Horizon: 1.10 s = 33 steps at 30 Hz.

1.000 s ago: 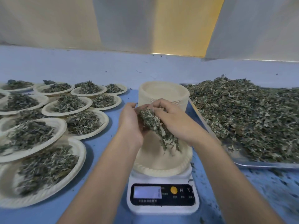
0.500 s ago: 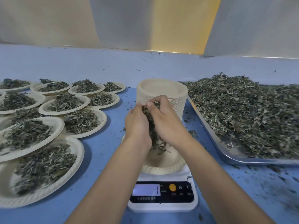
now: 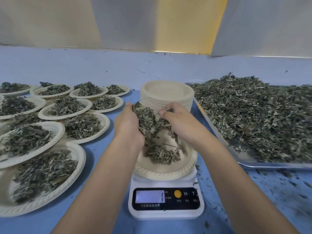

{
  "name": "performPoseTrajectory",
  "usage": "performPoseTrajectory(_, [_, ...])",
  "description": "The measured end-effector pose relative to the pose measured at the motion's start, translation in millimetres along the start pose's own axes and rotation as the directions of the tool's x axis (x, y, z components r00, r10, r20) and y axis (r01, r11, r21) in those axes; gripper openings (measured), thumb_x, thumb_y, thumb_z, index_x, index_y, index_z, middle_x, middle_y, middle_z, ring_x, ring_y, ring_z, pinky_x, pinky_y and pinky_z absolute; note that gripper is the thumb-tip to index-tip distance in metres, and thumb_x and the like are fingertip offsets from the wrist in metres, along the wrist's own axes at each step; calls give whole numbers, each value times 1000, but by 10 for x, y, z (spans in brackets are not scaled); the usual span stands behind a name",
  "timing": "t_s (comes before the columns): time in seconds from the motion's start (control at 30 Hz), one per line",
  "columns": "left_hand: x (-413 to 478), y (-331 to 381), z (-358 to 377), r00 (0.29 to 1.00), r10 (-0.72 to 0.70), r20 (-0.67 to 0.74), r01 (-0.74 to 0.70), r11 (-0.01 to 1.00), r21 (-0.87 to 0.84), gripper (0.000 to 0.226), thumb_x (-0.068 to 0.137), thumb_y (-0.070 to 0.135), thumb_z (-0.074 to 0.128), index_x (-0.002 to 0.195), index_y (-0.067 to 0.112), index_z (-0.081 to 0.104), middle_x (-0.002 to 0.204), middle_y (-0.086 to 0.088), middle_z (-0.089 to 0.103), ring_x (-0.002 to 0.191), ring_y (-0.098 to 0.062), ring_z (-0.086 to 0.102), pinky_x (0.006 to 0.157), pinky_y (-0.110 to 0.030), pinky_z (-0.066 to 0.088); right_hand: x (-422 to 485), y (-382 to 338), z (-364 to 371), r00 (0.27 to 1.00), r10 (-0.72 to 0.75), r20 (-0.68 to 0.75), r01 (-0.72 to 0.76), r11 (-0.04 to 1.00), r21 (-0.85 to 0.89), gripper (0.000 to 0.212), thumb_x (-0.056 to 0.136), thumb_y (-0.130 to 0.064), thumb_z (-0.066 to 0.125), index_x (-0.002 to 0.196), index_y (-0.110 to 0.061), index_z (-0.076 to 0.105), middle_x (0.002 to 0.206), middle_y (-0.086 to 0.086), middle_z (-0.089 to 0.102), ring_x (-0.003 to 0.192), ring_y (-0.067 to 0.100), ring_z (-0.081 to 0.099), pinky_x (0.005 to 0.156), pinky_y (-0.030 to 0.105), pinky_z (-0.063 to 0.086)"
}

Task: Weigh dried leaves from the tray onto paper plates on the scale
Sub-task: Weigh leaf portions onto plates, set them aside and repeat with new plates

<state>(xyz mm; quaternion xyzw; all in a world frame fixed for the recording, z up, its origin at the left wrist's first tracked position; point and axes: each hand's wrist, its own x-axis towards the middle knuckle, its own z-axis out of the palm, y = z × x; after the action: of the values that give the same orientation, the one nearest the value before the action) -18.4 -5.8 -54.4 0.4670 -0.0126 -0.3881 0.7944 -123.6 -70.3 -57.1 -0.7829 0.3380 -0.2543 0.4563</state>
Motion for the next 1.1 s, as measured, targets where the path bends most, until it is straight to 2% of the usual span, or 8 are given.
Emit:
performPoseTrajectory(0.1, [23, 44, -10, 1000, 4, 18, -4, 999, -40, 24, 97, 32, 49, 90, 12, 61, 78, -6, 71, 64, -24, 70, 67, -47, 58, 6, 4, -12, 999, -5, 53, 10, 995, -97, 22, 95, -36, 50, 99, -17, 58, 83, 0, 57, 71, 15, 53, 63, 29, 43])
performPoseTrajectory(0.2, [38, 79, -19, 1000, 17, 11, -16, 999, -50, 23, 97, 34, 49, 88, 14, 59, 73, -4, 68, 57, -21, 67, 60, -41, 57, 14, 22, -11, 991, 5, 133, 17, 987, -162, 17, 94, -41, 50, 99, -28, 59, 100, -5, 63, 92, 13, 58, 74, 24, 41])
performPoseTrajectory(0.4, [11, 112, -42, 1000, 2, -15, -3, 999, -51, 22, 96, 33, 50, 89, 14, 59, 78, -4, 70, 54, -20, 68, 48, -40, 56, 1, 18, -4, 989, -41, 144, 81, 955, -284, 22, 94, -26, 49, 109, -30, 66, 108, -5, 66, 101, 20, 60, 86, 34, 47])
performPoseTrajectory(0.5, [-2, 110, -33, 1000, -3, -5, 3, 999, -53, 22, 97, 32, 49, 90, 14, 59, 80, -5, 69, 61, -21, 68, 55, -43, 57, -3, 38, -32, 995, -90, 46, 98, 972, -214, 27, 89, -11, 53, 98, -33, 67, 97, -1, 70, 86, 26, 67, 82, 39, 55])
performPoseTrajectory(0.6, [-6, 100, -18, 1000, -14, 23, 16, 997, -74, 22, 98, 31, 48, 95, 13, 60, 81, -4, 69, 61, -20, 67, 59, -42, 56, 4, 48, -55, 986, -163, -34, 156, 976, -154, 31, 85, -3, 57, 95, -31, 68, 87, -10, 70, 87, 10, 65, 77, 22, 53])
performPoseTrajectory(0.77, [7, 100, 5, 992, -74, 100, 81, 994, -75, 33, 98, 33, 46, 123, 14, 58, 105, -7, 70, 87, -25, 69, 79, -51, 55, 23, 28, 7, 968, -200, -150, 207, 978, 34, 22, 85, -11, 62, 82, -32, 68, 78, -11, 68, 68, 3, 61, 70, 25, 48])
performPoseTrajectory(0.97, [1, 91, 23, 983, -121, 140, 127, 991, -37, 40, 99, 36, 41, 127, 11, 55, 116, -13, 66, 104, -30, 65, 94, -52, 48, 56, 7, 72, 986, -93, -140, 113, 983, 144, 15, 93, -31, 53, 83, -33, 64, 97, -9, 67, 99, 14, 62, 96, 44, 48])
performPoseTrajectory(1.1, [6, 81, 22, 980, -120, 157, 128, 991, -40, 40, 100, 36, 41, 129, 11, 55, 118, -10, 65, 106, -27, 64, 95, -47, 48, 23, -29, 85, 997, -62, -43, 71, 959, 275, 15, 95, -31, 51, 89, -27, 65, 98, -7, 67, 94, 13, 65, 94, 39, 52])
